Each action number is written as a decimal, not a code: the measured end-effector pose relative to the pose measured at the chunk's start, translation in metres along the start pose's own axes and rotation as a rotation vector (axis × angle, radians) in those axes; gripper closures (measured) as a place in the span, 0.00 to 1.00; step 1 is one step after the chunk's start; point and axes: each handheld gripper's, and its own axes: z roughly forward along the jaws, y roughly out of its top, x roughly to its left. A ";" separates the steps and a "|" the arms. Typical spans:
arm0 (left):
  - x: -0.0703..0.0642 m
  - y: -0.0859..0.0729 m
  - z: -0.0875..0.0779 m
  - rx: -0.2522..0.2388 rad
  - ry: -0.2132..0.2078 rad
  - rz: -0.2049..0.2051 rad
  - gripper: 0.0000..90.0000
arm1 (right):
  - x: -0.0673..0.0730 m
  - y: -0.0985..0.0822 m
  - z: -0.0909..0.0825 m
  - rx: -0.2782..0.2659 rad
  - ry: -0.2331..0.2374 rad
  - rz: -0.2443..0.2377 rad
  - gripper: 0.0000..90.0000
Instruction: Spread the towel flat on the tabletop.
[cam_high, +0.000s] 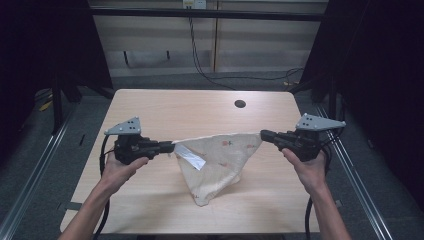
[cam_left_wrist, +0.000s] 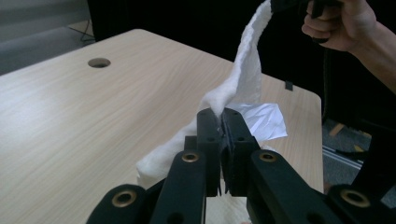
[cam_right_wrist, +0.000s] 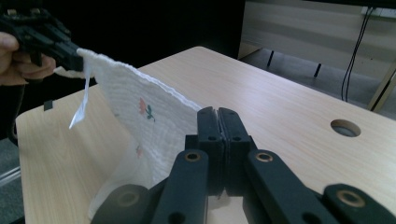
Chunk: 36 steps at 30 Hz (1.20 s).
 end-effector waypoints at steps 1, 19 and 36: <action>0.000 0.001 -0.004 -0.001 0.004 0.009 0.97 | 0.003 0.005 -0.003 0.004 0.005 -0.016 0.99; -0.030 0.028 -0.030 -0.047 0.019 0.087 0.97 | 0.021 0.033 -0.029 -0.024 0.011 -0.088 0.99; -0.058 0.033 -0.046 -0.088 0.050 0.117 0.97 | 0.055 0.034 -0.055 -0.086 0.027 -0.166 0.99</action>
